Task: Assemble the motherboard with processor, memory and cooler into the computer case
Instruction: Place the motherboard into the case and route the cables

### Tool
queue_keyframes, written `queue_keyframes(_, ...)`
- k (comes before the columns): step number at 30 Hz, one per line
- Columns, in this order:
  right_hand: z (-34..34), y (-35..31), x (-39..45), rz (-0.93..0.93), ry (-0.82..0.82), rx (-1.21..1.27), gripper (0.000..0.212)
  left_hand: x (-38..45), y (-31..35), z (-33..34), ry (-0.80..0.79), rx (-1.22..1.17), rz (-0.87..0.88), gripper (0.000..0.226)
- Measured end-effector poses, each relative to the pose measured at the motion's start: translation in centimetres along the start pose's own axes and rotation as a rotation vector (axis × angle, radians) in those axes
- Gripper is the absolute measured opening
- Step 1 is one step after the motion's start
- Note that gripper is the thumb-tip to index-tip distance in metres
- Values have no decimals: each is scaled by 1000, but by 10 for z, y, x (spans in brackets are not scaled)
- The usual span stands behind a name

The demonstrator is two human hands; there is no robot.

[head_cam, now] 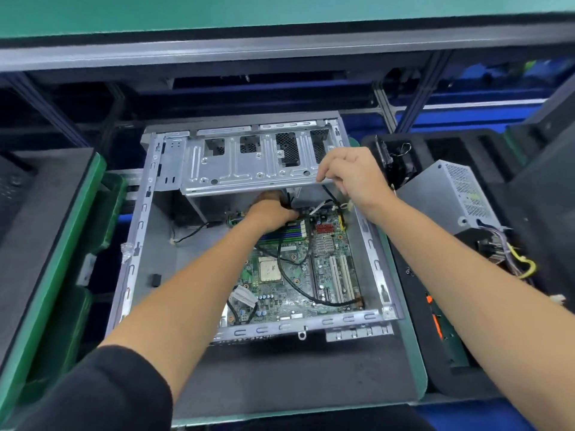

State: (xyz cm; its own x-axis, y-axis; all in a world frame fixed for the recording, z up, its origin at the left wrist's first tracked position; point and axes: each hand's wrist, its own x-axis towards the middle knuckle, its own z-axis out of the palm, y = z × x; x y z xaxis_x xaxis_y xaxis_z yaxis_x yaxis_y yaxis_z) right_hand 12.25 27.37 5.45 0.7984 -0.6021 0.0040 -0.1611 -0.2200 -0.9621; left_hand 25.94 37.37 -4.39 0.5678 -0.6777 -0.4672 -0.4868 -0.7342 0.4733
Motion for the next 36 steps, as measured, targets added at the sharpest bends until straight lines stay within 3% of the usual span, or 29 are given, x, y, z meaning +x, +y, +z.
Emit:
queue_keyframes(7, 0, -2, -1, 1, 23, -20, 34, -2, -2, -4, 52, -5, -106, 37)
queue_keyframes(15, 0, 2, 0, -28, 25, -22, 28, -14, -12, -17, 44, -175, -57, 45)
queue_keyframes(18, 1, 2, -1, -45, 11, -41, 20, -17, -19, -24, -33, -150, 0, 53)
queue_keyframes(21, 3, 3, -1, -47, 4, -40, 20, -21, -28, -31, -81, -114, 105, 36)
queue_keyframes(24, 3, 5, 0, -29, -2, -47, 18, -24, -27, -29, -115, -62, 220, 49)
queue_keyframes(26, 2, 6, 1, -26, -4, -48, 18, -22, -21, -25, -69, 99, 220, 54)
queue_keyframes(28, 1, 7, 2, -29, -2, -37, 19, -20, -13, -23, 17, 211, 283, 36)
queue_keyframes(30, 1, 8, 2, -30, -6, -28, 18, -23, -7, -22, 21, 183, 421, 14)
queue_keyframes(32, 1, 8, 2, -37, -13, -28, 18, -28, -1, -16, -48, 76, 534, 17)
queue_keyframes(36, -1, 11, 4, -71, -33, -60, 23, -30, 16, -3, -114, -27, 560, 35)
